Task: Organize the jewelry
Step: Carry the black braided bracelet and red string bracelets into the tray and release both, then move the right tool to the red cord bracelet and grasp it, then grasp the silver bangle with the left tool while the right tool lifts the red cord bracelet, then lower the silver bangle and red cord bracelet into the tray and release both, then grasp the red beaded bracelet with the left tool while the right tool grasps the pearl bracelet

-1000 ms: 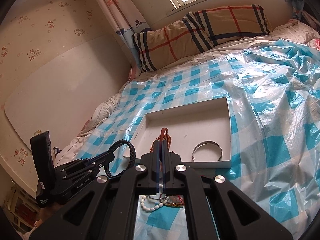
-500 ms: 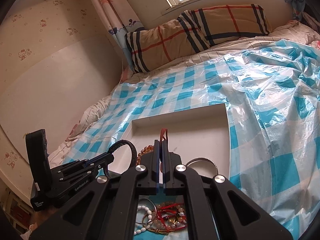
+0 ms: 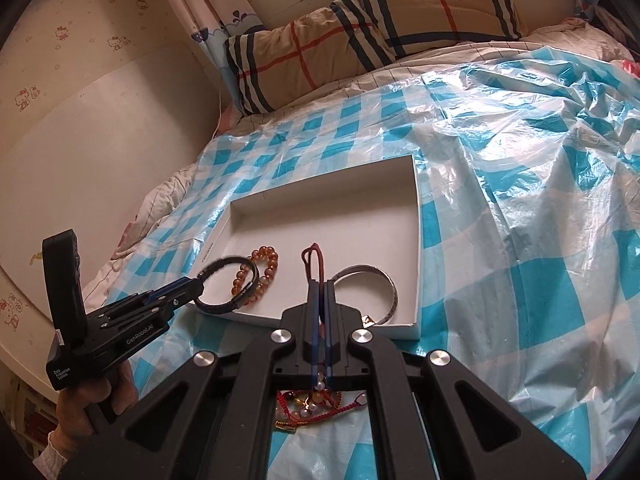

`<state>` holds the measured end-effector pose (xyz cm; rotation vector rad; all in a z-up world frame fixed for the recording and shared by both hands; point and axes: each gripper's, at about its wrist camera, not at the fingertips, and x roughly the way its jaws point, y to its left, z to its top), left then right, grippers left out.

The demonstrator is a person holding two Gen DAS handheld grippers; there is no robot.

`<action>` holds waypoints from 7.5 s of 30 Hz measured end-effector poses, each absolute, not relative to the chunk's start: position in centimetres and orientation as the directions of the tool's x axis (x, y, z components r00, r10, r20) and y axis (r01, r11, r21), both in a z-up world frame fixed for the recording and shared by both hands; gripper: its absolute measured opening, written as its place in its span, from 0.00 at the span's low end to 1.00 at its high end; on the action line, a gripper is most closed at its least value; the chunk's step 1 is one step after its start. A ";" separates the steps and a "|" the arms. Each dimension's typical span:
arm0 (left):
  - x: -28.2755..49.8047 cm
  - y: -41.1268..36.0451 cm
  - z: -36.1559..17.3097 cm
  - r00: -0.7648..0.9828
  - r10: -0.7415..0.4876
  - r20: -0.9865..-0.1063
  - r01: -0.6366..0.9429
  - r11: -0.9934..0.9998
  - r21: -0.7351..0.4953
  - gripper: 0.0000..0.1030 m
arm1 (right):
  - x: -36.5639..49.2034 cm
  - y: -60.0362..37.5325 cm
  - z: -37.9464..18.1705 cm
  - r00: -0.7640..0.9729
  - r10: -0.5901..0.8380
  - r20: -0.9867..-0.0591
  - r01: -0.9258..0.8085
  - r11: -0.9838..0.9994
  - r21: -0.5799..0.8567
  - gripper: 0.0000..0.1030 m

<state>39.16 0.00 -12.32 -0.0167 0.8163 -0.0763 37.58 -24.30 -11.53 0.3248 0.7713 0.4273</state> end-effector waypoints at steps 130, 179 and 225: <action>27.0 -0.8 -11.2 0.632 -0.176 -0.755 0.184 0.980 -0.074 0.03 | 26.9 -23.9 -8.9 0.605 0.505 -0.615 -0.306 0.861 0.407 0.10; 38.8 -0.1 -13.2 0.666 -0.106 -0.739 0.082 0.994 -0.069 0.04 | 36.6 -23.4 -13.3 0.634 0.403 -0.660 -0.221 0.912 0.346 0.38; 35.6 -11.8 -16.9 0.491 -0.221 -0.843 0.466 0.884 0.040 0.21 | 29.2 -30.0 -17.3 0.522 0.379 -0.764 -0.093 0.916 0.390 0.08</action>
